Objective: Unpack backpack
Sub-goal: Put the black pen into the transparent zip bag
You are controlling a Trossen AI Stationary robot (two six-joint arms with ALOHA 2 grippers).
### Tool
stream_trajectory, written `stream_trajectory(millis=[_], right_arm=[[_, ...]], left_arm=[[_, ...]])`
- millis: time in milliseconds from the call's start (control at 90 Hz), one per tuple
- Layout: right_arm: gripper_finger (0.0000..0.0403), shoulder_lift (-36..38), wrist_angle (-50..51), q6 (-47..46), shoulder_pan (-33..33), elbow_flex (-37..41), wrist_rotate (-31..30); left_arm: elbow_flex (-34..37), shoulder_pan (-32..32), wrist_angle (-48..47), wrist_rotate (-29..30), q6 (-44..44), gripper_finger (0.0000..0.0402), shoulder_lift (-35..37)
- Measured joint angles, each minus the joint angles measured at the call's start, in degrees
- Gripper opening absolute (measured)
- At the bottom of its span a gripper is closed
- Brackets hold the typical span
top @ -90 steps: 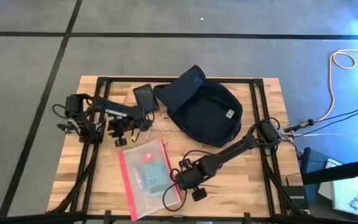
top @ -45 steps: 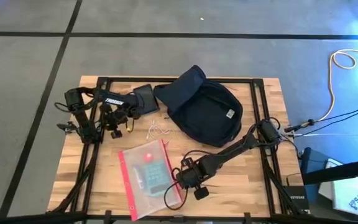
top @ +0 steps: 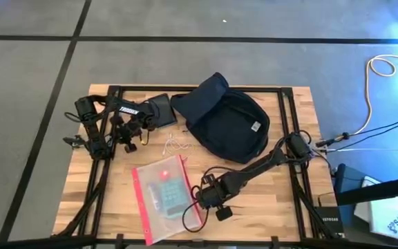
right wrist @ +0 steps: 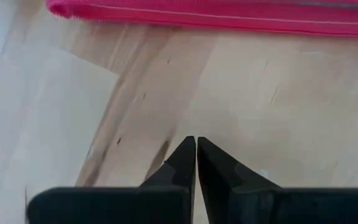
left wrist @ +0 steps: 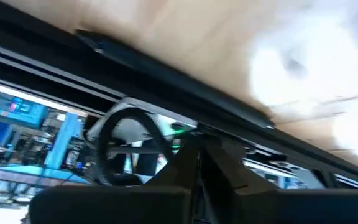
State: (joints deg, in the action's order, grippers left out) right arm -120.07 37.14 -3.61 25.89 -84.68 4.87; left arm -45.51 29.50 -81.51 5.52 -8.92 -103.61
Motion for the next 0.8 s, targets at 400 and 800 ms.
stream_trajectory(millis=[400,800], right_arm=[[0.0000,0.00,0.24,2.62,-0.04,-0.02,-1.38],[0.0000,0.00,0.22,2.53,-0.02,-0.02,-1.40]], left_arm=[[3.05,0.31,5.24,0.63,-4.63,0.0000,-3.50],[4.65,0.57,9.05,1.78,-8.45,0.0000,-5.56]])
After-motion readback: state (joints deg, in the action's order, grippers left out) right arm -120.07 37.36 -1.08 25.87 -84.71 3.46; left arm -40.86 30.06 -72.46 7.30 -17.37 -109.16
